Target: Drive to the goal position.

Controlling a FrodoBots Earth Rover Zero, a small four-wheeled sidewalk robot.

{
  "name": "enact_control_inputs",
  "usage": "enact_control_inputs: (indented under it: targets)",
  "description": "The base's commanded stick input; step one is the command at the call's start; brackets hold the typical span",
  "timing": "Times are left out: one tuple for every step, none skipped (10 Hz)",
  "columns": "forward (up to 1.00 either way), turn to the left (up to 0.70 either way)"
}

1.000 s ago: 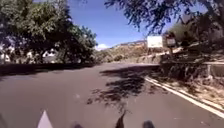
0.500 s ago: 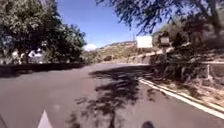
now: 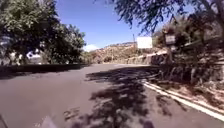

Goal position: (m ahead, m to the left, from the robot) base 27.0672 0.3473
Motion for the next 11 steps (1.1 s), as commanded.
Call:
enact_control_inputs:
  targets:
    - [0.85, 0.00]
    - [0.85, 0.00]
    - [0.85, 0.00]
    - [0.85, 0.00]
    - [0.85, 0.00]
    - [0.85, 0.00]
    - [0.85, 0.00]
    - [0.85, 0.00]
    - [0.85, 0.00]
    - [0.85, 0.00]
    - [0.85, 0.00]
